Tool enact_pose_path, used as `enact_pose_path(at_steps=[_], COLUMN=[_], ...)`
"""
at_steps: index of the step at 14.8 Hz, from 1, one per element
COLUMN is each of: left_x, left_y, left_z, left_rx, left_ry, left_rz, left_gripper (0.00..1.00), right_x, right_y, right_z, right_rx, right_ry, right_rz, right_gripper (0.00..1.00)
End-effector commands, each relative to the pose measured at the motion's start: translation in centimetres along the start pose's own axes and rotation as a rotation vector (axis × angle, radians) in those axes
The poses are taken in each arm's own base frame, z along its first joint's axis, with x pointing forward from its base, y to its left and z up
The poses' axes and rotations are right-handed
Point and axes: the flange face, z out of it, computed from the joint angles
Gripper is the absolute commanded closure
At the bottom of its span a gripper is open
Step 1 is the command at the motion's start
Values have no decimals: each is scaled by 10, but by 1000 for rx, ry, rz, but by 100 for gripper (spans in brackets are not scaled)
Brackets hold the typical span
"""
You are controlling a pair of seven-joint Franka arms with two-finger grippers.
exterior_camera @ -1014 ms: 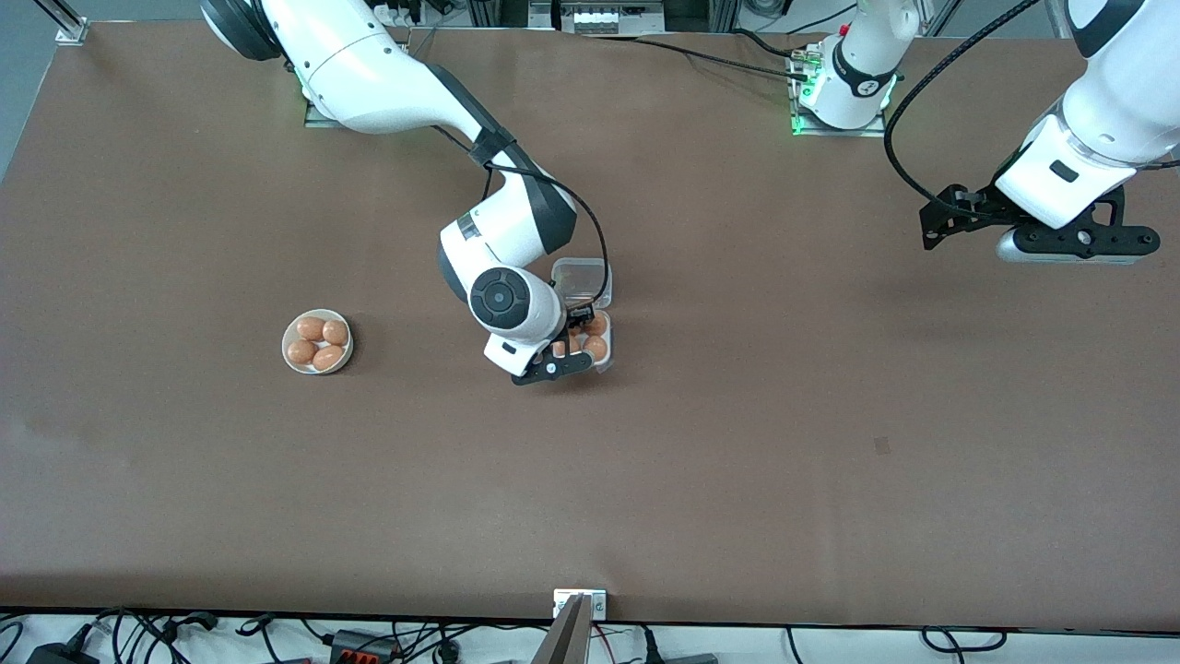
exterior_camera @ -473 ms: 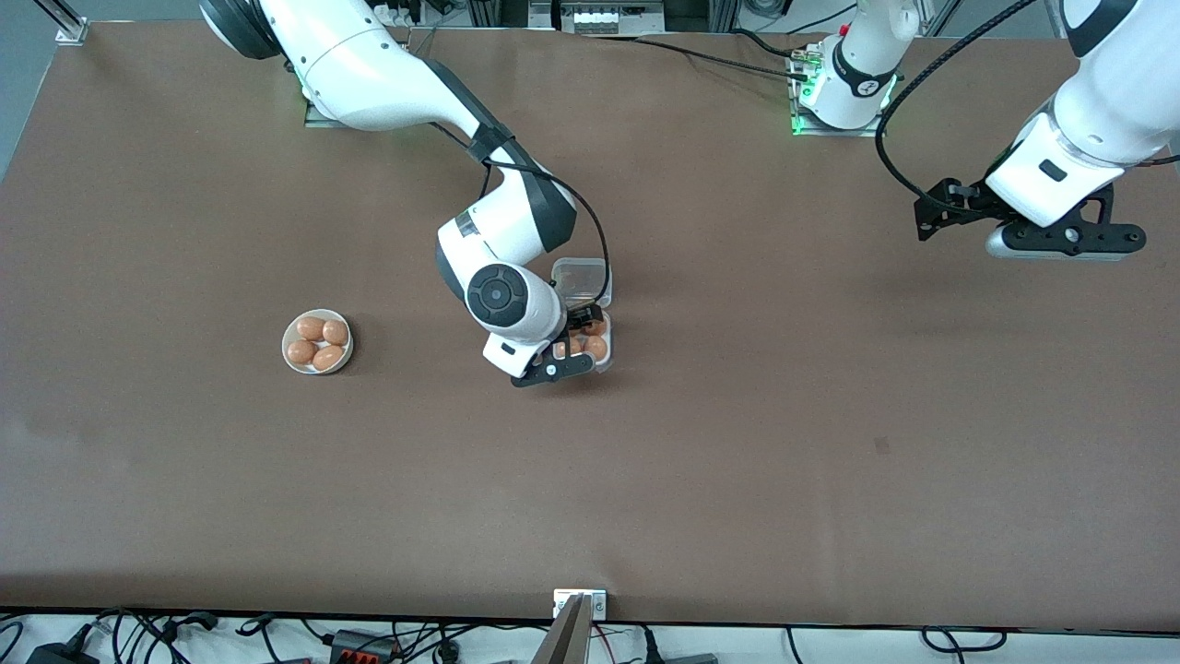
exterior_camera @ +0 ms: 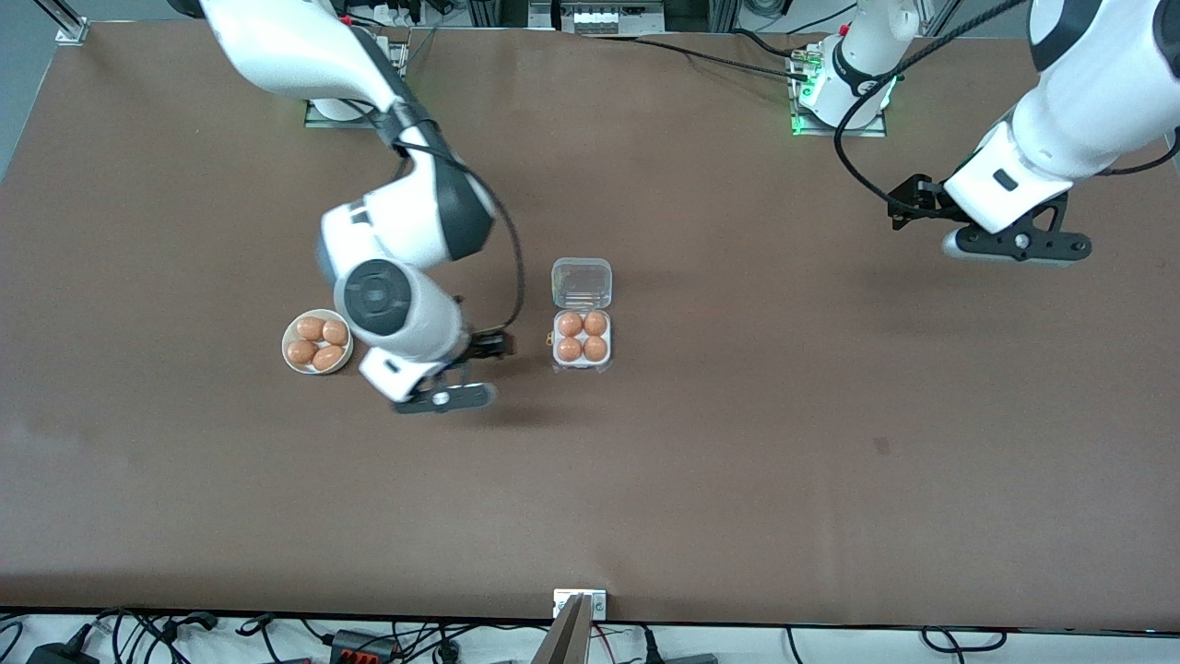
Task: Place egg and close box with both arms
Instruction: 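Raise the right gripper away while the left gripper reaches the box lid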
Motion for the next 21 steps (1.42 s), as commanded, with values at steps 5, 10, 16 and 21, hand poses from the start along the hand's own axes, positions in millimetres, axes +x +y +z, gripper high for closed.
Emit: enact_pose_path(at_steps=[5,10,16,21], left_x=[-15,-24,-68,-107], left_y=[56,174,298,387], left_z=[18,47,124,192], left_rx=[8,15,-1,-44], left_ry=[-162,-151,-110,-9], left_rz=[112,73,64,43], left_gripper=[91,98,99,99], right_x=[14,11,-13,-35], right_y=[139,218,308,345], right_z=[-88,-104,-165,-185], right_rx=[20,25,55,58], right_ry=[77,30,101,120], right_rz=[124,115,170,124], right_gripper=[0,0,0,0])
